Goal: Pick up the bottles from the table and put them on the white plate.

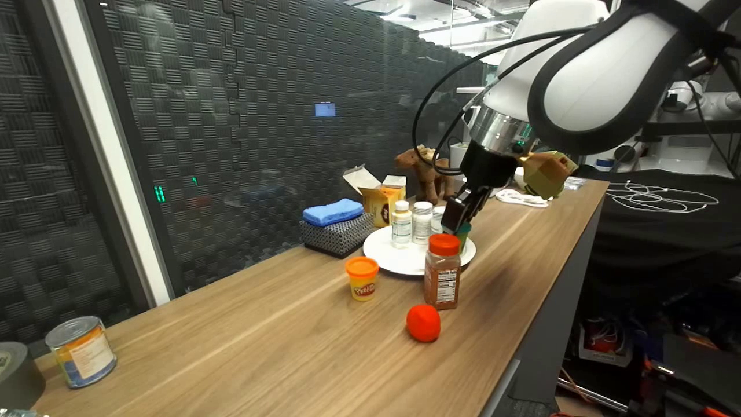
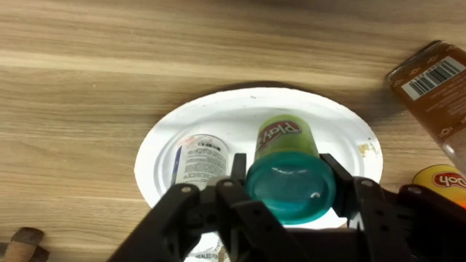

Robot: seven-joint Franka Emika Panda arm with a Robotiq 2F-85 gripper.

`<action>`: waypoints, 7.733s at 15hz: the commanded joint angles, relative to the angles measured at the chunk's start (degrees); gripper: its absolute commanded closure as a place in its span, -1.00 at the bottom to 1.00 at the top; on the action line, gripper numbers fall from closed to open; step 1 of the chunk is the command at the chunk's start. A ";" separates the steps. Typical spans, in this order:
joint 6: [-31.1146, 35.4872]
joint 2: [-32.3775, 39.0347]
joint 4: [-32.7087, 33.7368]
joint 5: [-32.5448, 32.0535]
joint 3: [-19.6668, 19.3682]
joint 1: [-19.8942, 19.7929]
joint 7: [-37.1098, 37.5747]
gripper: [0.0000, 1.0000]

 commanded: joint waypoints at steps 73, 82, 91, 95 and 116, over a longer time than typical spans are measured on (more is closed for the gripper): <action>-37.57 -0.97 13.51 8.76 7.99 2.52 47.56 -0.50; -31.91 -2.02 11.80 6.42 8.15 3.39 47.67 0.56; -35.72 -5.62 12.50 1.58 9.78 4.80 47.05 0.56; -34.33 -6.30 14.83 -4.35 10.52 4.07 47.97 0.56; -28.26 9.42 25.93 -10.78 2.22 2.10 51.46 0.56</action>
